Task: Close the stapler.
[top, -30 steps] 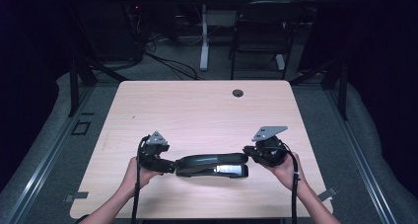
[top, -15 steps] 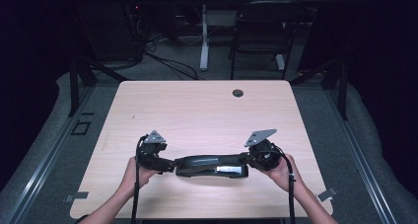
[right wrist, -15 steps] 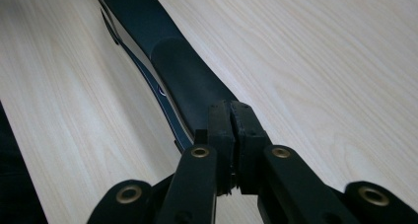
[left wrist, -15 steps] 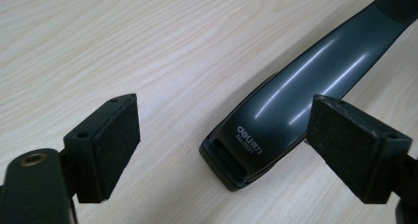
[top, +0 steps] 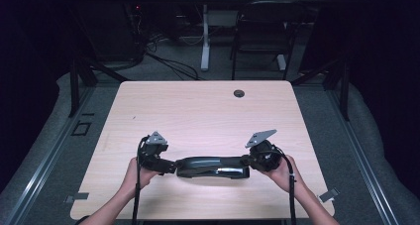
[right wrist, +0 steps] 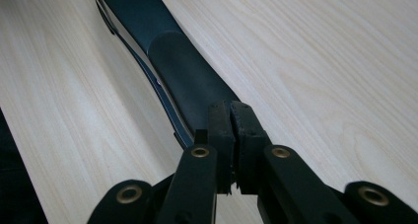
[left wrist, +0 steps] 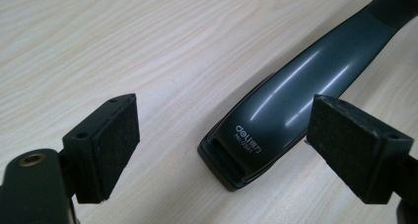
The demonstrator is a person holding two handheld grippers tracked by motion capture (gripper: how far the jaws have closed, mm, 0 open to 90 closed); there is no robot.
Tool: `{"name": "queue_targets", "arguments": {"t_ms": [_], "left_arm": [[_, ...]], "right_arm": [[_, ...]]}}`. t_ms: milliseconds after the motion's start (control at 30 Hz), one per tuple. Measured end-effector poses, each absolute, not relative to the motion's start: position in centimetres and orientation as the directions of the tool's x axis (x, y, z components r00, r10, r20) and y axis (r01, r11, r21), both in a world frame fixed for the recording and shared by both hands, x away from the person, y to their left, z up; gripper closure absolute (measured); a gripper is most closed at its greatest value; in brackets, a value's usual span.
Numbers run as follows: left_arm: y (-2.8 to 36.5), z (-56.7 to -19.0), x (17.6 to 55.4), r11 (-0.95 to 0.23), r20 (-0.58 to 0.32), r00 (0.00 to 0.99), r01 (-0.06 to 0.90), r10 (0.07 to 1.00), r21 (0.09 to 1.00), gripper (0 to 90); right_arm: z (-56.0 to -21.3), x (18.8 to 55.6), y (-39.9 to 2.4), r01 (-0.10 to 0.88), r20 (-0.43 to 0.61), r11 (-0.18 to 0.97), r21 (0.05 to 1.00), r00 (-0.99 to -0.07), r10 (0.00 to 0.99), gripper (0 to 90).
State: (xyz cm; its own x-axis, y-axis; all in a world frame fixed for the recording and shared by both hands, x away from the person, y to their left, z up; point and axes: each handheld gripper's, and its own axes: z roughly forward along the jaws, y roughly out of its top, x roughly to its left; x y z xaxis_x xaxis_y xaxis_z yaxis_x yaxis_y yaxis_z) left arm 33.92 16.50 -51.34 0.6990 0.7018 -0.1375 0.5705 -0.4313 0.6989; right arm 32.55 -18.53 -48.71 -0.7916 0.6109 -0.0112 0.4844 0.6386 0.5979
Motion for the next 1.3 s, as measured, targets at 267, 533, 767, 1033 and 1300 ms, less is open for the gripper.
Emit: {"name": "queue_targets", "arguments": {"t_ms": [267,533,767,1033,1300], "left_arm": [[16.44,-51.37,33.93,-0.433,-0.141,0.701,0.571,0.699,0.698,12.9],[16.29,-51.42,33.89,-0.436,-0.142,0.705,0.57,0.695,0.696,12.9],[16.19,-51.48,33.88,-0.44,-0.14,0.708,0.568,0.692,0.695,13.0],[16.11,-51.49,33.85,-0.445,-0.141,0.709,0.57,0.691,0.691,13.1],[16.18,-51.48,33.88,-0.443,-0.142,0.709,0.57,0.691,0.692,13.1]], "right_arm": [[-48.98,32.69,-18.65,0.494,0.003,0.639,0.589,-0.793,0.61,88.8],[-49.13,32.65,-18.52,0.489,-0.007,0.647,0.585,-0.795,0.607,89.5],[-49.13,32.69,-18.56,0.491,0.002,0.647,0.583,-0.797,0.604,90.0],[-49.25,32.85,-18.64,0.505,0.02,0.639,0.58,-0.793,0.609,90.0],[-49.27,32.76,-18.42,0.497,-0.005,0.653,0.571,-0.794,0.609,89.6]]}}
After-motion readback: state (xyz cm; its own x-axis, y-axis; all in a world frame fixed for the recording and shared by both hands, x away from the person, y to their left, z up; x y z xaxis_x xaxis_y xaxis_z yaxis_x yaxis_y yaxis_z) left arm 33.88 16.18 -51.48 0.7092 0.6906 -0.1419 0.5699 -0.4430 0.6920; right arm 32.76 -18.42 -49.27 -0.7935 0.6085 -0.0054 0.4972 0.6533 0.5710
